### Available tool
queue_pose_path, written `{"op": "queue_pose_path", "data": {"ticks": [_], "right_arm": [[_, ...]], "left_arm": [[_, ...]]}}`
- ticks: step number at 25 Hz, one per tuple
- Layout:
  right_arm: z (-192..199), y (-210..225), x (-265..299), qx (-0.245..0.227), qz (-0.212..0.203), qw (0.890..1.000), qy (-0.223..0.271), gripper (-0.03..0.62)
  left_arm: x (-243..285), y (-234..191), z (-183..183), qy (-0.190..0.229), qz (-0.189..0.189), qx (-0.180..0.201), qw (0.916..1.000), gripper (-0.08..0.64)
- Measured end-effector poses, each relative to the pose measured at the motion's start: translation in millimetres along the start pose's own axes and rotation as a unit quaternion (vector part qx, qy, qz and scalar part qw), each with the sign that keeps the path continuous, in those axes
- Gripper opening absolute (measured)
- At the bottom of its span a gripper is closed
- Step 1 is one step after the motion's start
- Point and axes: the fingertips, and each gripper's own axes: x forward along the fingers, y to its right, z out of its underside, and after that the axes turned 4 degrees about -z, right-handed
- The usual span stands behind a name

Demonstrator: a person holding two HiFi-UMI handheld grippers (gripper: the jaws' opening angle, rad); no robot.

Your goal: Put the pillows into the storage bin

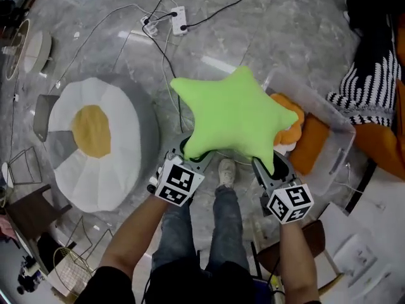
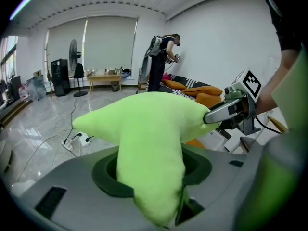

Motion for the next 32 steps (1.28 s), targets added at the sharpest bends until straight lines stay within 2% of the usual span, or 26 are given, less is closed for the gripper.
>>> {"op": "queue_pose_path", "data": {"ticks": [6,12,16,19,21,22,25,30,32], "right_arm": [[19,54,-63,0.046,0.068,0.996,0.038,0.235],[37,101,-112,0.076,0.116,0.988,0.062,0.239],[39,127,-135,0.090,0.146,0.981,0.087,0.241],[36,144,-145,0.077,0.166,0.978,0.096,0.241],[36,152,-148,0.044,0.177,0.980,0.083,0.281],[36,155,-148,0.024,0.180,0.981,0.072,0.291],[33,156,-145,-0.009,0.176,0.983,0.057,0.308],[38,154,-142,0.018,0.172,0.983,0.068,0.308],[40,153,-142,0.016,0.171,0.983,0.064,0.308]], "left_arm": [[47,68,-27,-0.014,0.066,0.057,0.9961,0.247],[86,128,-40,-0.030,0.110,0.090,0.9894,0.255],[108,156,-55,-0.027,0.130,0.109,0.9851,0.265],[124,167,-63,-0.030,0.134,0.133,0.9815,0.296],[137,169,-60,-0.051,0.123,0.157,0.9786,0.404],[142,167,-58,-0.058,0.115,0.163,0.9781,0.426],[150,161,-57,-0.065,0.104,0.157,0.9801,0.426],[151,155,-52,-0.073,0.102,0.152,0.9805,0.426],[150,152,-51,-0.071,0.096,0.164,0.9792,0.426]]}}
